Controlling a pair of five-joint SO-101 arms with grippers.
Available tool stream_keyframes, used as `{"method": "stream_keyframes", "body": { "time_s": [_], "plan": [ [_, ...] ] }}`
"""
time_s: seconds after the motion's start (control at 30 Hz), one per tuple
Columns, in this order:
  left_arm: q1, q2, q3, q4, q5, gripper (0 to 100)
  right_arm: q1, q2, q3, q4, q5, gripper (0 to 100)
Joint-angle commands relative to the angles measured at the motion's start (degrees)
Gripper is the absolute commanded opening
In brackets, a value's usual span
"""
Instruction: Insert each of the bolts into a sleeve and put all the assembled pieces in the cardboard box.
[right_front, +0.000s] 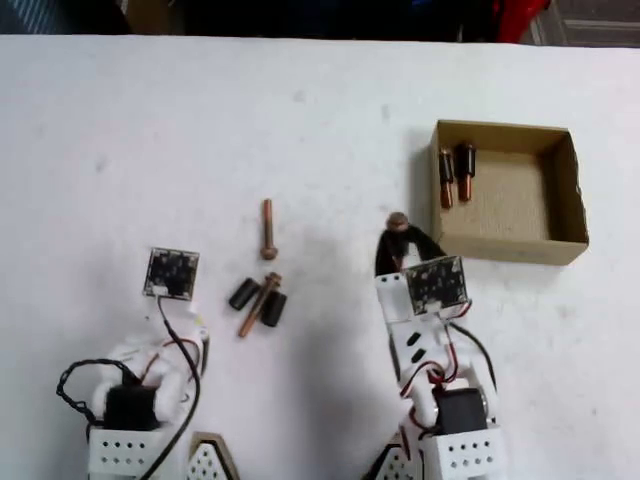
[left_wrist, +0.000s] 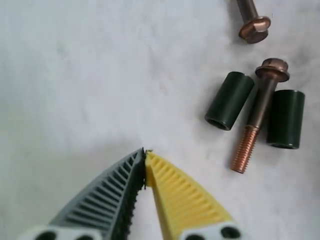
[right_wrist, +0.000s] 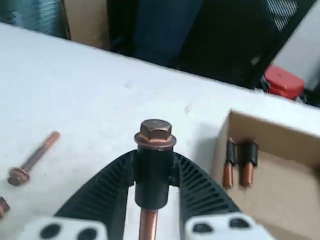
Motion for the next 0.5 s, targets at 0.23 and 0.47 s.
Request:
{"method": "stream_keyframes", "body": {
  "time_s": [0.23, 0.47],
  "plan": [
    [-0.31, -0.57, -0.18, 2.81, -0.62, 2, 4.53, -0.4, -14.77, 10.77, 0.97, 1.7],
    [-0.31, -0.57, -0.18, 2.81, -0.62, 2, 4.62, 0.22, -18.73, 10.59, 1.05, 1.7]
  ]
}}
